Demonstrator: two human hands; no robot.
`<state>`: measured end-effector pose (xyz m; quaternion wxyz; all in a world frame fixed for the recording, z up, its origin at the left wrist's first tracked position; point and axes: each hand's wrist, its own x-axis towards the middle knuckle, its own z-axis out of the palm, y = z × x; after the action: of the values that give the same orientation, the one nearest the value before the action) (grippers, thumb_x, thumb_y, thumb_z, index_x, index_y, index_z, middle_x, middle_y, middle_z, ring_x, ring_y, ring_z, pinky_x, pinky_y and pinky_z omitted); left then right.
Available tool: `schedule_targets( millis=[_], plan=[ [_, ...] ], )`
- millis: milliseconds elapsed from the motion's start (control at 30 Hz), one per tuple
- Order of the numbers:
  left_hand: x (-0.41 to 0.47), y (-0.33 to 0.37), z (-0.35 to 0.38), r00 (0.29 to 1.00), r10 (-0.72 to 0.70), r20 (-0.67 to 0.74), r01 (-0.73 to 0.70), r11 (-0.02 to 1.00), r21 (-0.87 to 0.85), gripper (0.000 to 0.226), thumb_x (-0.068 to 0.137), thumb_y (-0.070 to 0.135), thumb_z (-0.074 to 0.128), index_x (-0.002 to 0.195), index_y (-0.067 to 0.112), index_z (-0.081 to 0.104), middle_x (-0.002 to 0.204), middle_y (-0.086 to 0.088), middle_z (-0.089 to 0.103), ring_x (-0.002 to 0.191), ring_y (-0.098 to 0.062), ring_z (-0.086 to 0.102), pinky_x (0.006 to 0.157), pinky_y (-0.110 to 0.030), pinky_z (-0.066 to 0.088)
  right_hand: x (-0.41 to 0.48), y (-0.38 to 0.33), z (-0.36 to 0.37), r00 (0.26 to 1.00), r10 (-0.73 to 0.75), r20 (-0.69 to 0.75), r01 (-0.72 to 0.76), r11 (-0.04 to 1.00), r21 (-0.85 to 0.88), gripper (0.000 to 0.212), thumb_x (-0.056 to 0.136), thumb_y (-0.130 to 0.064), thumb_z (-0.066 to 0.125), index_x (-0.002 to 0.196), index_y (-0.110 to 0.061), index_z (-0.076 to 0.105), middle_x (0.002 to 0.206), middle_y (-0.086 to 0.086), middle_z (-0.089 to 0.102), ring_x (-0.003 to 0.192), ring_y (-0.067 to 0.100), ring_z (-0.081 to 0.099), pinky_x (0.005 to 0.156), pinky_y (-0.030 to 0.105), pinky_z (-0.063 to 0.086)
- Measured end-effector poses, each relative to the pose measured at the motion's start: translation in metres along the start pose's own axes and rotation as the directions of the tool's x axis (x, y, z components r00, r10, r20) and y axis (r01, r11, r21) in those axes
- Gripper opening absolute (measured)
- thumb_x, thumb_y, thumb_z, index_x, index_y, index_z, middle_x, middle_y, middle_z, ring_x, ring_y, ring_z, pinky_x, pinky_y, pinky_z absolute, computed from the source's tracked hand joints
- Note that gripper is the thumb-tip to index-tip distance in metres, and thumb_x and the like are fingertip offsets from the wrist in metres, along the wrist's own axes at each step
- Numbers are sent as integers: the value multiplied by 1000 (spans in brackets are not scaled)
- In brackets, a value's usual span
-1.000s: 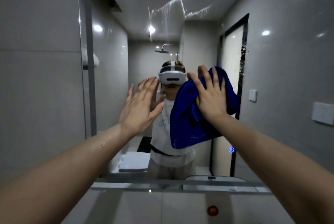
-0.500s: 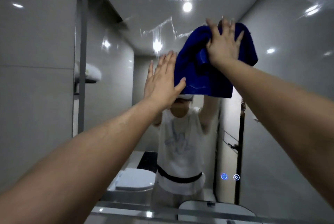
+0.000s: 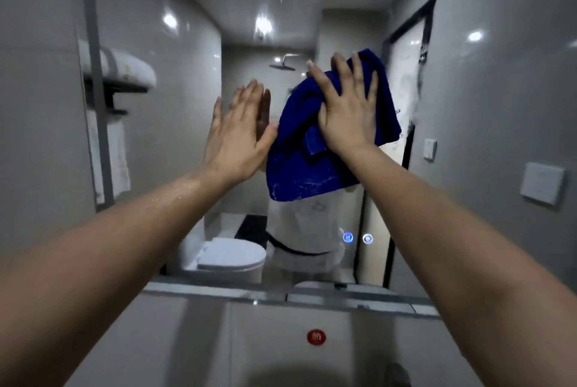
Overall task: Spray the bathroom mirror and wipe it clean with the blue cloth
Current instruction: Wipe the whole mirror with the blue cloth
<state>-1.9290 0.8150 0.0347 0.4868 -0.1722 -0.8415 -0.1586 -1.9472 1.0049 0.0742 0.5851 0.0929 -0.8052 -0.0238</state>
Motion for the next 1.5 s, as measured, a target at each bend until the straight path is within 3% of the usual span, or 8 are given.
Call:
schedule_targets(
  millis=[100,333,633,767,900,1100,1233,1500],
  plan=[
    [-17,8,15,998,43,38,-42,999,-22,63,96,50,23,150,21,7,158,2,7,145,-11,0,115,-35,-7,-43,-2,12,997,-65,47,64,998,20,61,85,-33,39,145,-38,26,156,7,21,145,32,10,114,56,3],
    [-57,7,30,995,48,93,-46,999,-19,69,90,57,15,149,23,7,158,4,8,144,-8,1,117,-40,-3,-138,12,51,930,-362,59,364,931,-36,62,83,-40,45,142,-37,29,153,11,26,142,33,13,111,56,5],
    [-47,0,6,996,39,80,-45,995,84,72,87,60,7,149,24,3,158,6,4,136,1,-9,116,-35,-8,-110,22,49,841,-540,16,541,841,-33,56,81,-36,42,137,-34,36,147,12,40,138,33,23,110,59,5],
    [-33,6,-2,996,61,65,-67,993,97,69,89,58,10,149,25,2,158,6,2,136,2,-11,116,-35,-9,-65,17,35,917,-393,-69,388,918,-78,55,81,-35,40,136,-33,37,145,12,42,135,34,28,107,62,12],
    [-16,12,-8,996,57,64,-62,995,79,63,95,52,18,149,24,2,158,5,2,142,-5,-6,117,-35,-8,-2,17,10,963,-261,-61,257,964,-68,57,82,-34,36,139,-31,38,146,14,42,134,38,37,105,64,18],
    [28,16,-21,994,110,-16,-107,989,105,62,97,48,23,149,21,4,158,3,4,145,-10,-2,118,-38,-6,82,40,-23,991,-120,-65,117,992,-54,59,91,-27,42,147,-35,26,156,7,21,145,28,13,114,54,0],
    [57,26,-24,990,123,-72,-115,988,106,62,96,48,22,150,22,6,158,3,7,145,-12,1,118,-39,-4,118,63,-41,990,41,-139,-46,998,-36,56,94,-31,36,147,-37,21,157,5,18,146,25,9,116,52,0],
    [46,36,-8,991,111,-76,-108,993,46,63,96,44,29,150,22,5,158,2,10,145,-13,4,118,-39,-4,101,57,-39,986,53,-160,-60,997,-38,57,92,-30,32,147,-38,17,157,5,16,146,27,8,116,52,0]
  ],
)
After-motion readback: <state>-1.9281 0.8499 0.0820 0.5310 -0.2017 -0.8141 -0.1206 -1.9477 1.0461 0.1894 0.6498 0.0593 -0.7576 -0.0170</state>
